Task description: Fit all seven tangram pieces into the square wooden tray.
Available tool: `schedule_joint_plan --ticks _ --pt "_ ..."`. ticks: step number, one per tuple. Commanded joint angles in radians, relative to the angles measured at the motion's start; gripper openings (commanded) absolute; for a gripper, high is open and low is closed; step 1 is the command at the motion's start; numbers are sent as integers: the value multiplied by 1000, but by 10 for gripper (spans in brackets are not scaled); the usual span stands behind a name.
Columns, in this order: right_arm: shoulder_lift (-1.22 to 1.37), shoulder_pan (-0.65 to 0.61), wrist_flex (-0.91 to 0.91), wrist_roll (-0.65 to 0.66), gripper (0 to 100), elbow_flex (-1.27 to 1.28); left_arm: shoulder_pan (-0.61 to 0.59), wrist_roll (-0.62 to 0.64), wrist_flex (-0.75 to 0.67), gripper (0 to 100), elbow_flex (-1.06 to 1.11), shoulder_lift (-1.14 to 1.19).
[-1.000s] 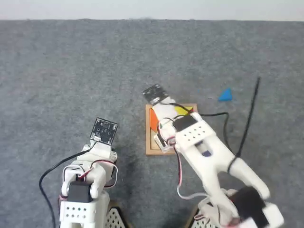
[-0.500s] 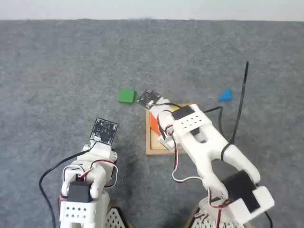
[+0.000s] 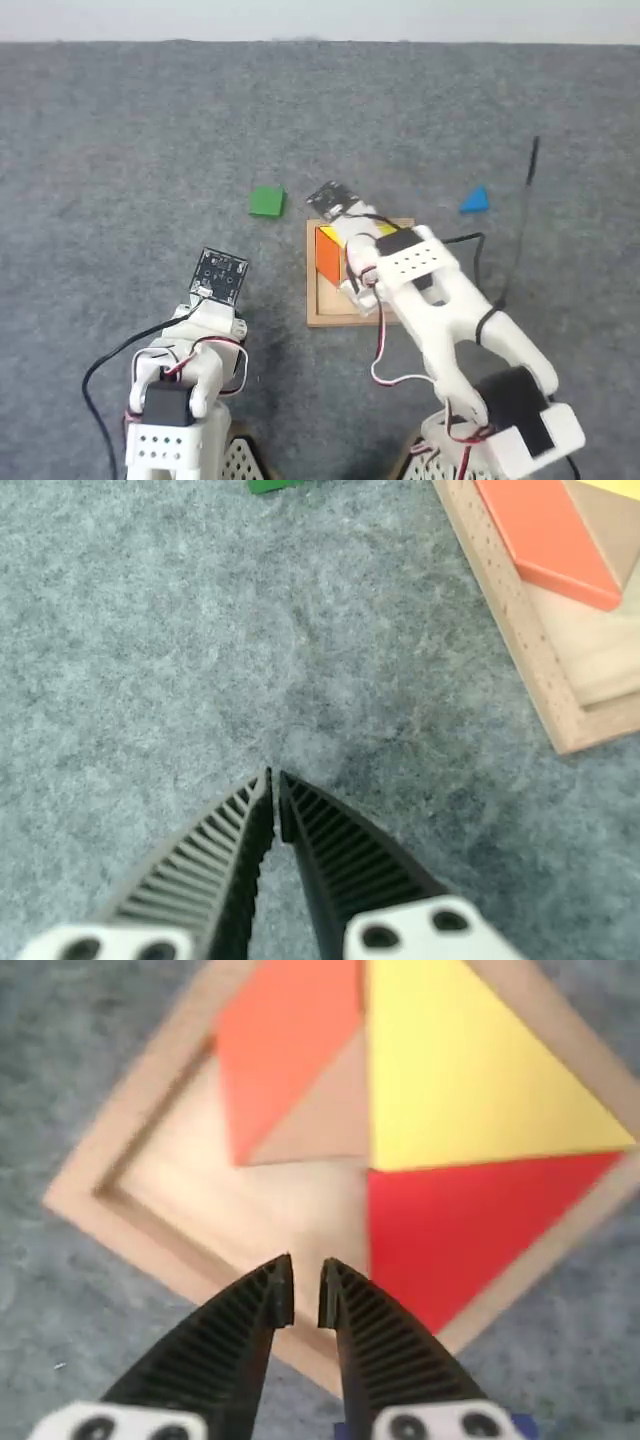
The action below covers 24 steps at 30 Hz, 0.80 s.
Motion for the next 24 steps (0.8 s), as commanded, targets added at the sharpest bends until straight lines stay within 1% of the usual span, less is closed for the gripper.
schedule_joint_plan --ticks 1,8,11,14,17,20,24 --pt "-65 65 -21 -14 49 -3 -5 8 5 13 -12 -25" --pt "-64 54 -28 -12 53 -20 -5 8 5 13 -12 -25" --pt "-65 70 -22 -15 49 -18 -5 8 5 13 -12 -25" --pt "-90 110 -24 -68 47 -20 -5 8 5 13 -12 -25" --pt "-191 151 -4 -92 47 12 -5 8 5 13 -12 -25" --pt "-358 206 1 -89 47 132 -5 8 5 13 -12 -25" --pt "-615 344 1 -81 50 344 29 12 5 13 -13 -25"
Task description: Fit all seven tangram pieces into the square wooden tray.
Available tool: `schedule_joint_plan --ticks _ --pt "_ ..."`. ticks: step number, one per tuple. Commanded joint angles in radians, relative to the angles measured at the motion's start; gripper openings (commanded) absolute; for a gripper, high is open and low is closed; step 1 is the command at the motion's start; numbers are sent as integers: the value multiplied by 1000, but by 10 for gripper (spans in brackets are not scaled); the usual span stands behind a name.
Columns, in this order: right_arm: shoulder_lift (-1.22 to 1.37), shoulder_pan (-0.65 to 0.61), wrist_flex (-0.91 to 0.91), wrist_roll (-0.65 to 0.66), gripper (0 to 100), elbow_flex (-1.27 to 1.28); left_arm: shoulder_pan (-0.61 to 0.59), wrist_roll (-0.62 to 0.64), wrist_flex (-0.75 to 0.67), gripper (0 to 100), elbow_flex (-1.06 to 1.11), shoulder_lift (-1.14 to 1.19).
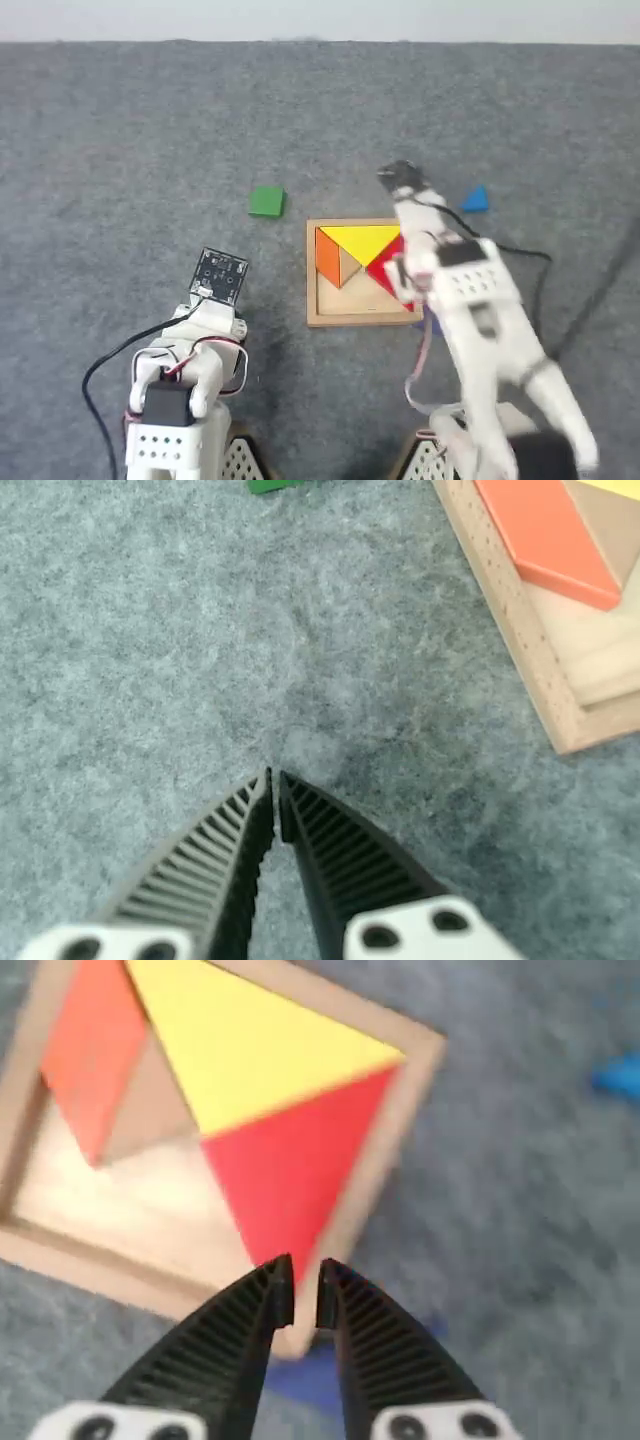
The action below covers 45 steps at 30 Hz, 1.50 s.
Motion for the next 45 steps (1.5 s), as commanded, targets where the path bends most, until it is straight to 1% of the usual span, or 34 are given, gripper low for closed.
schedule_joint_plan --ticks 1,6,11,12,13,14,16,17,19,20,23,26,28,30,34,38,40,43,45 --pt "-271 142 15 9 50 153 46 12 5 13 -13 -25" --pt "-530 352 16 120 52 388 84 12 5 13 -13 -25" --pt "-711 539 16 213 52 563 74 5 -3 13 -12 -25" --pt "-739 568 16 230 52 589 72 -9 -21 13 -12 -25" --pt "-763 595 19 241 52 603 63 -69 -52 13 -12 -25" --pt "-789 615 36 239 52 609 25 -166 -78 13 -16 -25" --pt "-825 630 56 238 52 615 -123 -385 -149 13 -28 -25" --pt "-832 628 59 238 52 618 -195 -413 -201 13 -41 -25" --pt "-846 633 65 238 52 623 -296 -350 -285 13 -88 -23" --pt "-846 633 65 238 52 624 -313 -342 -293 21 -124 -17" --pt "-849 631 65 239 52 628 -287 -348 -258 89 -252 80" --pt "-854 630 65 244 52 631 -261 -333 -259 113 -429 296" --pt "-855 630 65 245 52 632 -224 -282 -250 114 -588 508" --pt "-855 630 65 245 52 632 -169 -226 -210 115 -773 764" --pt "-855 630 62 245 52 634 -49 -166 -95 115 -1194 1327" --pt "-855 628 61 245 52 634 -40 -75 0 116 -1658 1861" --pt "-855 628 59 245 52 635 -48 -44 68 119 -1880 2091" --pt "-855 627 58 247 52 635 -46 -17 164 178 -2169 2358" --pt "-855 627 58 247 52 635 -35 -14 215 209 -2335 2495"
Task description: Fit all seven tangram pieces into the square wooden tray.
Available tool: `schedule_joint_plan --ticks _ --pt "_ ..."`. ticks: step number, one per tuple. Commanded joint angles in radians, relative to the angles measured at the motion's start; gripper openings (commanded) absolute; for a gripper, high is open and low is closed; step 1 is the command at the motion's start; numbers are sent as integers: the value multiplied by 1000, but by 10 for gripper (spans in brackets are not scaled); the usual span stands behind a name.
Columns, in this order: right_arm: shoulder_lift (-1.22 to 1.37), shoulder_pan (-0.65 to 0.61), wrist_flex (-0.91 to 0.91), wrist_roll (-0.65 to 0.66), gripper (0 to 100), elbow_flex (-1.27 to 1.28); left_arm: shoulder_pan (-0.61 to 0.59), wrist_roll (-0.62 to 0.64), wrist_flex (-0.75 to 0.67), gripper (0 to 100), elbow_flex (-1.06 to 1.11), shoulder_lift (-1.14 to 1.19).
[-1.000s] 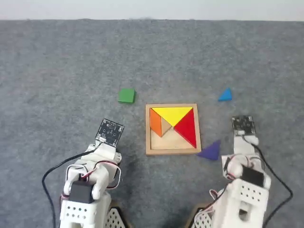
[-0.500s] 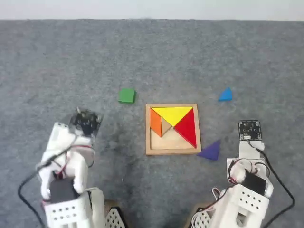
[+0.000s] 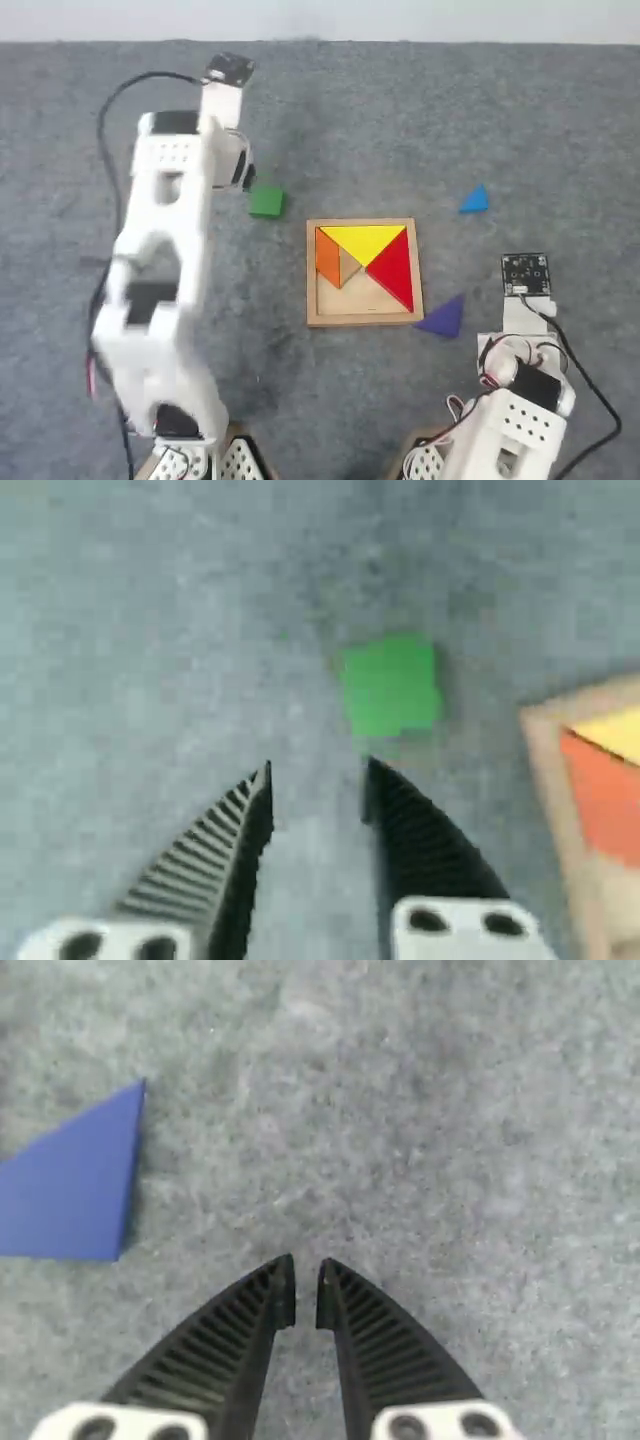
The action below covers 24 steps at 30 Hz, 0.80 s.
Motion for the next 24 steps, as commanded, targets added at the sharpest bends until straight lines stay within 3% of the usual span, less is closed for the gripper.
schedule_joint_plan --ticks 1,14,24 --pt "-21 7 -1 12 52 -6 25 32 126 214 -499 367" --pt "-21 7 -2 12 52 -2 75 97 390 215 -1205 878" --pt "-22 -31 -4 12 51 -2 6 110 388 213 -1112 807"
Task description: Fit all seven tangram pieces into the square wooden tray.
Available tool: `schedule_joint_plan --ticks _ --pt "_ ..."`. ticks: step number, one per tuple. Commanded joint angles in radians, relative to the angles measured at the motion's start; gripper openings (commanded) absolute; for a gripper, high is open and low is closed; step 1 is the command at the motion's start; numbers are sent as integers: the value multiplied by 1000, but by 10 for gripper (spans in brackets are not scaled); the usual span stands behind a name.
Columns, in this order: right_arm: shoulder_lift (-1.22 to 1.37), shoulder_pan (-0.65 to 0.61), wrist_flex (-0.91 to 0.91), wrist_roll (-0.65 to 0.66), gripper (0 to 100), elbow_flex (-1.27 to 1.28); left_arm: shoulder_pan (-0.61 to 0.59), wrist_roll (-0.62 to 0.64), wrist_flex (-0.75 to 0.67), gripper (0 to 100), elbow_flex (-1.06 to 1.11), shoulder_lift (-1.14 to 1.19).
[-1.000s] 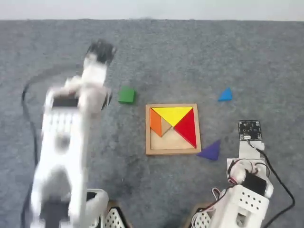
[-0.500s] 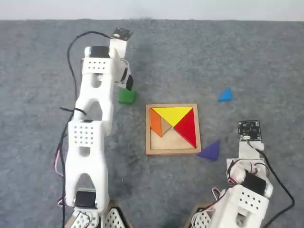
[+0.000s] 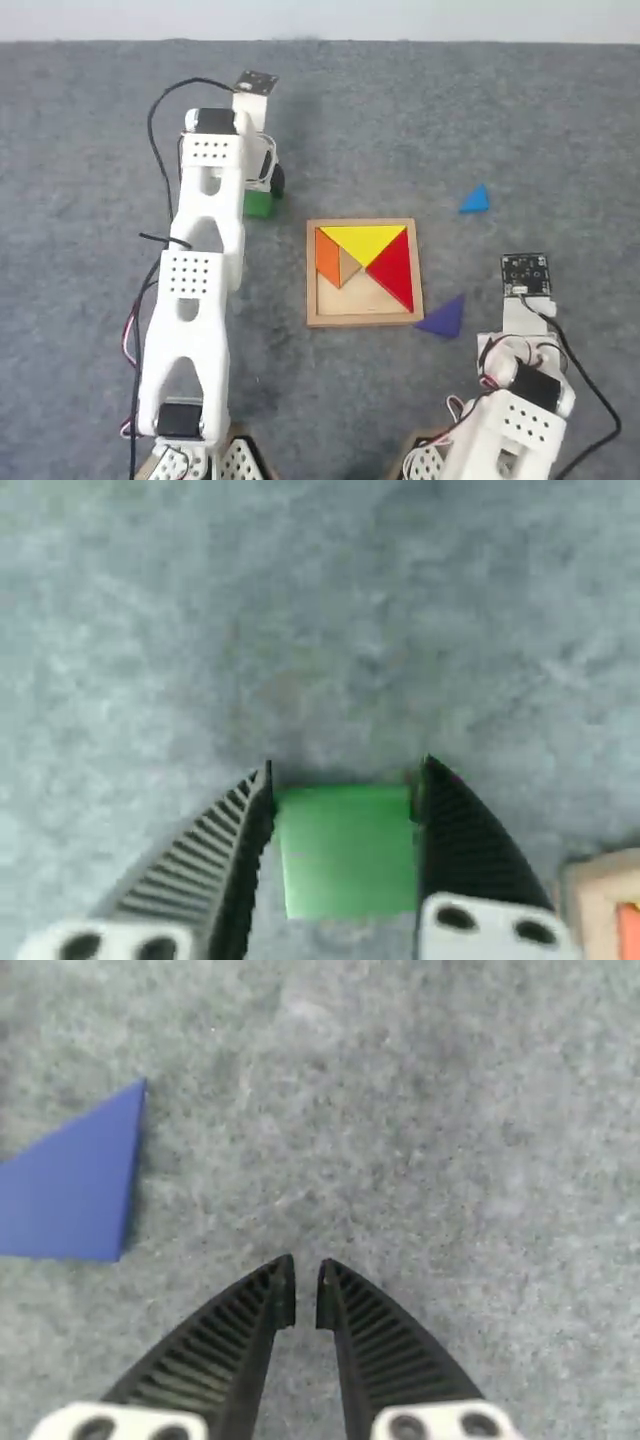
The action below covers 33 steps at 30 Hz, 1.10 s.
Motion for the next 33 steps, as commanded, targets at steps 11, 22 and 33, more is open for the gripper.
schedule_joint_plan --ticks 11,22,33 --pt "-18 -25 -4 12 50 -3 -37 -40 38 201 484 -554" --pt "-18 -25 -4 12 49 -3 -40 -3 -150 252 768 -646" --pt "-18 -25 -4 29 48 -2 -41 8 -92 279 461 -379"
